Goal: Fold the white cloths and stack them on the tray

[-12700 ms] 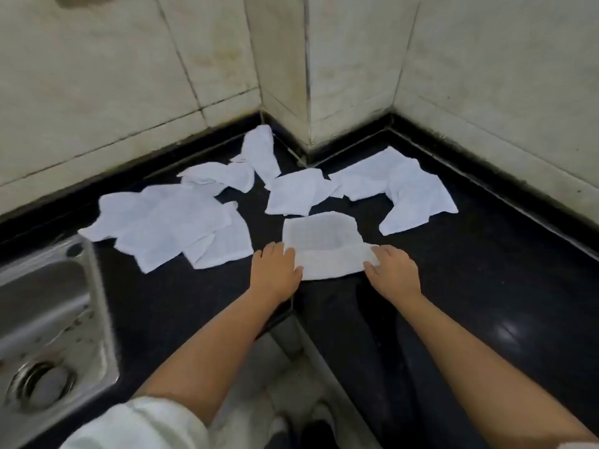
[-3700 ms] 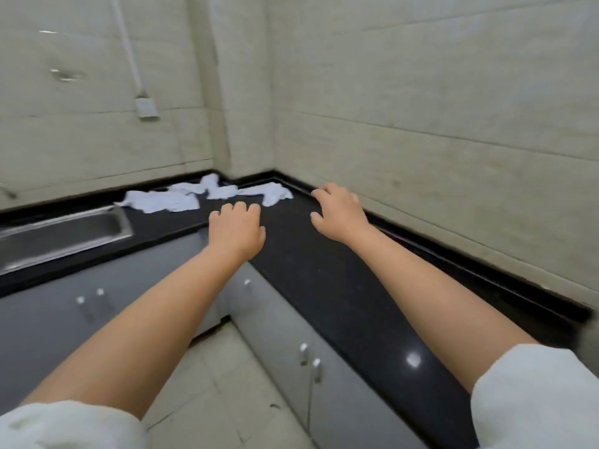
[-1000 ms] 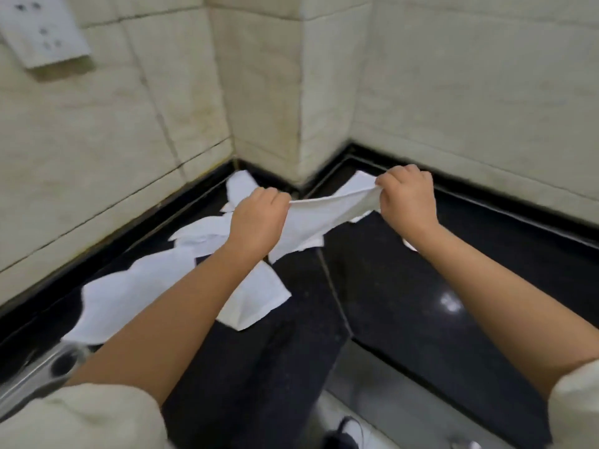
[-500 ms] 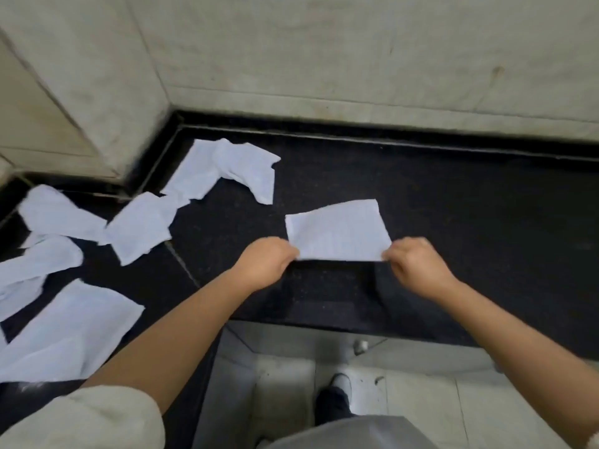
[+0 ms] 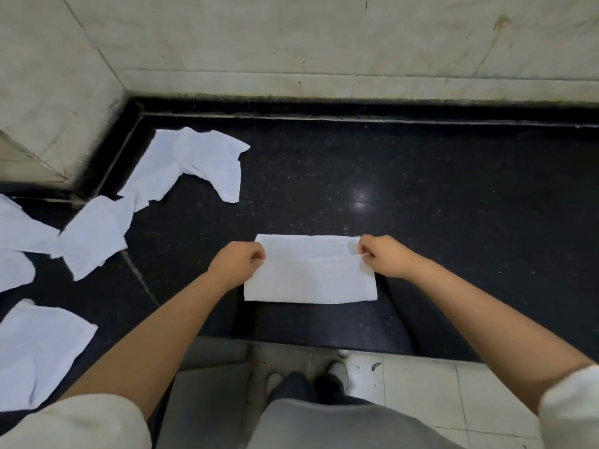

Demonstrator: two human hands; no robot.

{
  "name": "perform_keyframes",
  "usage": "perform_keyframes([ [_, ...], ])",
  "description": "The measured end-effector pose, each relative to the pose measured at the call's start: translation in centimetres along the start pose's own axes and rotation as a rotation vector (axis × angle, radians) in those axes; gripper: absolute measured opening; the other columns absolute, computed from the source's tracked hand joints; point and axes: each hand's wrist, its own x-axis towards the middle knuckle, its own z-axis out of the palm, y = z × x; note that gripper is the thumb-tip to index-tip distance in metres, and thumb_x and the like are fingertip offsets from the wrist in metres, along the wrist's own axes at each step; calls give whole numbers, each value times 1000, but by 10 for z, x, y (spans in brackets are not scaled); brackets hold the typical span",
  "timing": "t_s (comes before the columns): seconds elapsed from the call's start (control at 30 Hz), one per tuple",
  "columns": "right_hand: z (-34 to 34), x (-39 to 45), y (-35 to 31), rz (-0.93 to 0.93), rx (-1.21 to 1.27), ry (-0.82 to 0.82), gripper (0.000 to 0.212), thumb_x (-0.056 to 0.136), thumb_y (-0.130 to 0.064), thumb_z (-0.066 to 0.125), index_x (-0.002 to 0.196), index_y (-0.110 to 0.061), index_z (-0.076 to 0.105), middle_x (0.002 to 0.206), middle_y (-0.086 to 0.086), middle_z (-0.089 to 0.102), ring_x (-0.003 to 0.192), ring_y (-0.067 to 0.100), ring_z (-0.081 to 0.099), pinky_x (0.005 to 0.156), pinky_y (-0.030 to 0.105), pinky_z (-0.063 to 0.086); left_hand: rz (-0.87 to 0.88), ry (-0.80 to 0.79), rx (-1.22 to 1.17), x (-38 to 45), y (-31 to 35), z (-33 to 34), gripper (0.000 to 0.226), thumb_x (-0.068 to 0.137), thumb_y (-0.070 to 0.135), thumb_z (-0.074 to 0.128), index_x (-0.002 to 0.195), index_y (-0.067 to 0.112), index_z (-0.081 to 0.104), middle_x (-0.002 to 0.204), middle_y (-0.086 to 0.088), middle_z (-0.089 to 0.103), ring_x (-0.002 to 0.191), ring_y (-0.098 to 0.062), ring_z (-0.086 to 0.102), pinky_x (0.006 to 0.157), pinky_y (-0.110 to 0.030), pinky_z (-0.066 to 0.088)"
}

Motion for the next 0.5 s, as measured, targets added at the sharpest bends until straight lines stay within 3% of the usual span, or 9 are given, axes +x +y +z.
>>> perform_keyframes([
  [0.13,-4,22,0,78,27,209,24,86,1,40,93,-4,62,96,13,66,83,27,59,72,35,50,-21,146,15,24,6,0,21,92,10,48,104,8,65,106,-10,63,95,-24,59,79,-31,46],
  [0.23,2,32,0,126,-5,292,25,87,0,43,94,-4,66,100,14,64,92,29,60,74,35,49,-21,180,35,42,6,4,23,92,8,45,105,5,64,102,-13,63,93,-27,58,76,-35,45],
  [0.37,13,36,-1,158,-60,349,27,88,-1,43,99,-5,68,105,14,61,100,28,55,73,31,45,-52,151,127,55,-1,11,22,93,11,45,99,2,64,100,-13,61,91,-26,56,73,-37,47],
  [0.5,17,38,-2,168,-154,316,29,90,-2,41,107,-5,64,110,11,58,106,27,50,79,32,46,-11,101,173,60,-10,15,26,95,17,45,115,8,60,116,-8,57,107,-23,51,82,-34,46],
])
